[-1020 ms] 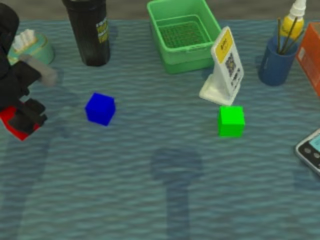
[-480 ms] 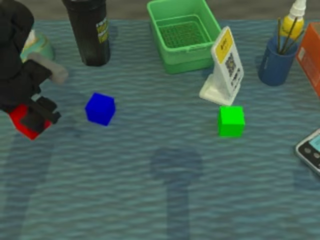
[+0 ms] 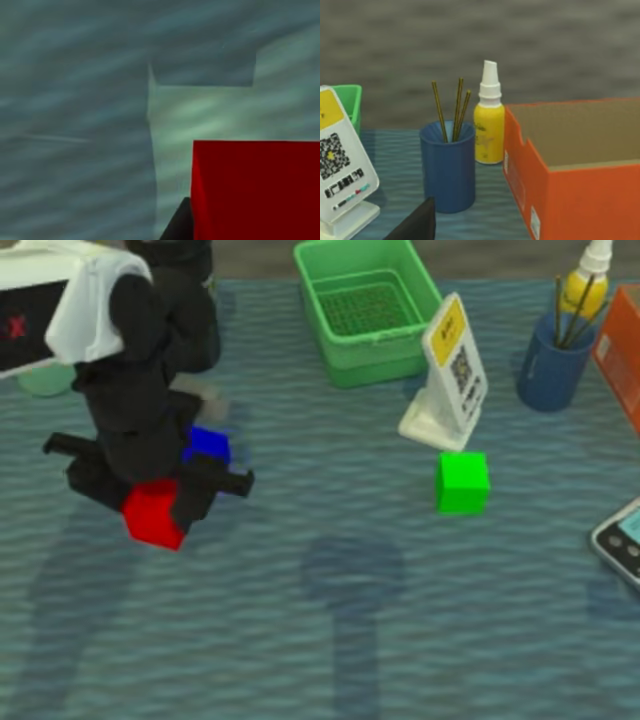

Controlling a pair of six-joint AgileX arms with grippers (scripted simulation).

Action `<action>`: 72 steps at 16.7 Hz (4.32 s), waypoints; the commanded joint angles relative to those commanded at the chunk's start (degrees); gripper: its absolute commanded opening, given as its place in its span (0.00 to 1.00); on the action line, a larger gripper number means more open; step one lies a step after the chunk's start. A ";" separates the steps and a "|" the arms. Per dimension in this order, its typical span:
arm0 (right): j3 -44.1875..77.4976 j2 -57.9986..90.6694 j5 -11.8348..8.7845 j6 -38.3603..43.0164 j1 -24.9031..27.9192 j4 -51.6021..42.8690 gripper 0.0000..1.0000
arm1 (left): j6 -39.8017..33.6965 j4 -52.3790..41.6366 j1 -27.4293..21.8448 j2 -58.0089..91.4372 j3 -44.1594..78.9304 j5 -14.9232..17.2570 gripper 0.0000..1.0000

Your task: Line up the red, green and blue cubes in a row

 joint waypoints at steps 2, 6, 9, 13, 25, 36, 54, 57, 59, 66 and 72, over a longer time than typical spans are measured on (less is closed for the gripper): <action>0.00 0.00 0.00 0.00 0.00 0.00 1.00 | -11.20 -0.42 -4.94 -1.00 -0.93 -0.14 0.00; 0.00 0.00 0.00 0.00 0.00 0.00 1.00 | -28.13 -0.47 -13.31 -3.66 -2.71 -0.53 0.00; 0.00 0.00 0.00 0.00 0.00 0.00 1.00 | -34.56 -0.06 -17.01 -5.51 -3.68 -0.83 0.00; 0.00 0.00 0.00 0.00 0.00 0.00 1.00 | -35.74 0.08 -17.71 -5.96 -3.91 -0.91 0.00; 0.00 0.00 0.00 0.00 0.00 0.00 1.00 | -35.26 15.29 -17.31 -0.19 -13.28 -0.87 0.00; 0.00 0.00 0.00 0.00 0.00 0.00 1.00 | -35.26 15.44 -17.32 -0.10 -13.40 -0.87 0.53; 0.00 0.00 0.00 0.00 0.00 0.00 1.00 | -35.40 13.07 -17.33 -0.92 -11.57 -0.93 1.00; 0.00 0.00 0.00 0.00 0.00 0.00 1.00 | -35.68 6.04 -16.89 -3.26 -7.65 -0.91 1.00; 0.00 0.00 0.00 0.00 0.00 0.00 1.00 | -35.72 1.89 -16.68 -4.86 -5.18 -0.89 1.00; 0.56 0.56 -0.03 0.15 0.17 -0.40 1.00 | -35.60 0.48 -16.58 -6.18 -4.40 -0.94 1.00; 16.23 16.61 -0.09 4.03 3.72 -10.55 1.00 | -34.27 7.98 -10.13 -18.66 -15.04 -1.57 1.00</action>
